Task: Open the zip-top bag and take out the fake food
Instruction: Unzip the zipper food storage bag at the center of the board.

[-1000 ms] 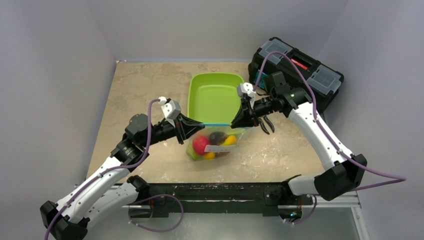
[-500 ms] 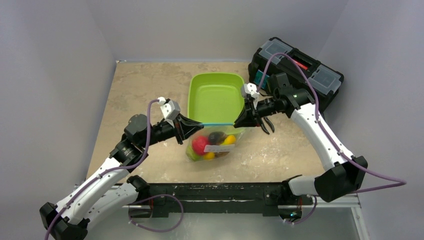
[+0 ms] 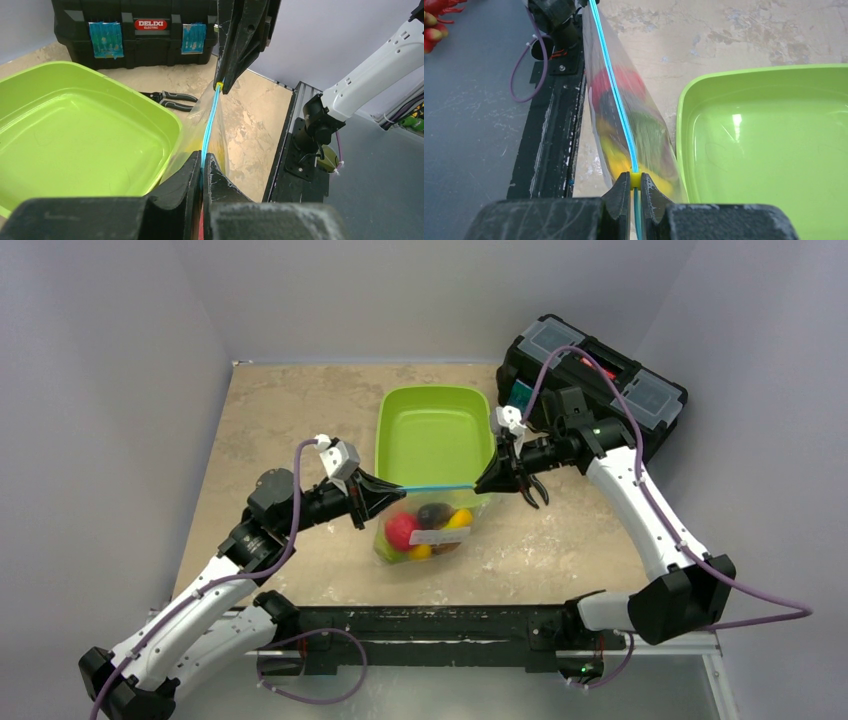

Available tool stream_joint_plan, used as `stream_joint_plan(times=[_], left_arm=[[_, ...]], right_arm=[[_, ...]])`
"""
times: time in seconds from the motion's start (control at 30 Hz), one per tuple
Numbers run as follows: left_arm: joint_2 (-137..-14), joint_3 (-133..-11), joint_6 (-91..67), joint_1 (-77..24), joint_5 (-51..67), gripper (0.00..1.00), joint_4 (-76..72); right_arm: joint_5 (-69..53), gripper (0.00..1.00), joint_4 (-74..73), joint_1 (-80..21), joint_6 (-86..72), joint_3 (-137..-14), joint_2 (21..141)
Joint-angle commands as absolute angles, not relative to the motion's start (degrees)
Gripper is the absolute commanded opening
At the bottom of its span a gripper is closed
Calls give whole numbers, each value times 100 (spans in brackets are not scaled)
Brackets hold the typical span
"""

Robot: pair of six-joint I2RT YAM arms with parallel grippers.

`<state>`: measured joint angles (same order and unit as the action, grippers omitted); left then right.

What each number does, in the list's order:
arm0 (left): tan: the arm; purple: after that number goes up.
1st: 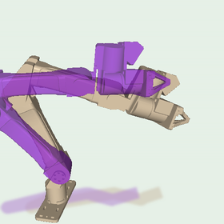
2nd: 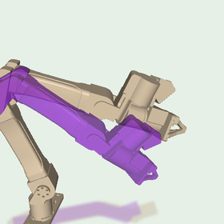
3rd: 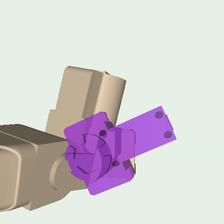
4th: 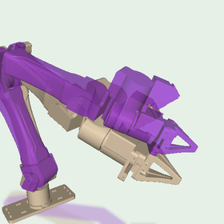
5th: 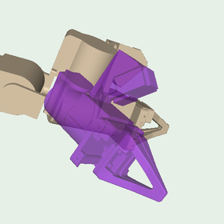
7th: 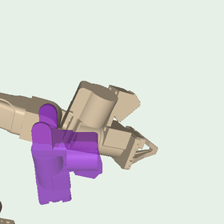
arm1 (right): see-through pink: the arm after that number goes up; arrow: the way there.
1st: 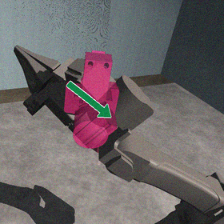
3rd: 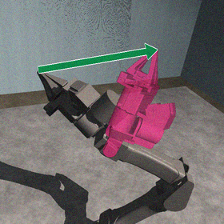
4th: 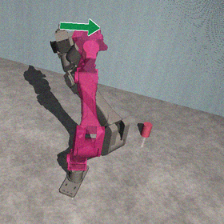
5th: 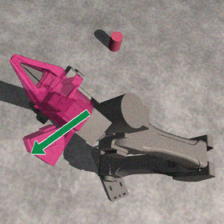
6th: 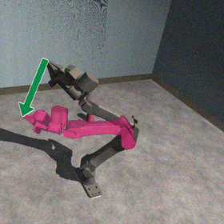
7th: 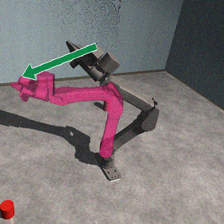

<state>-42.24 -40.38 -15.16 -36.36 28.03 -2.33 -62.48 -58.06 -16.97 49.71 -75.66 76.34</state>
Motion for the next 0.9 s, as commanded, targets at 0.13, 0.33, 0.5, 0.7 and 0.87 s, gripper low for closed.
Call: stream_joint_plan(times=[0.13,0.33,0.5,0.7,0.87], left_arm=[[-3995,-4043,-1323,-3530,2702,0,-512],[-3958,-4018,-1318,-3517,2704,0,-479],[-3899,-3984,-1300,-3508,2681,0,-440],[-3843,-3978,-1274,-3504,2662,0,-394],[-3808,-3973,-1258,-3493,2652,0,-354]], right_arm=[[-5919,0,-5991,-1335,5263,-7440,7359],[-5901,0,-5987,-1200,5305,-7396,7315],[-5859,0,-6009,-1096,5356,-7356,7282],[-5823,0,-6021,-964,5396,-7299,7242],[-5776,0,-6033,-884,5448,-7244,7208]])
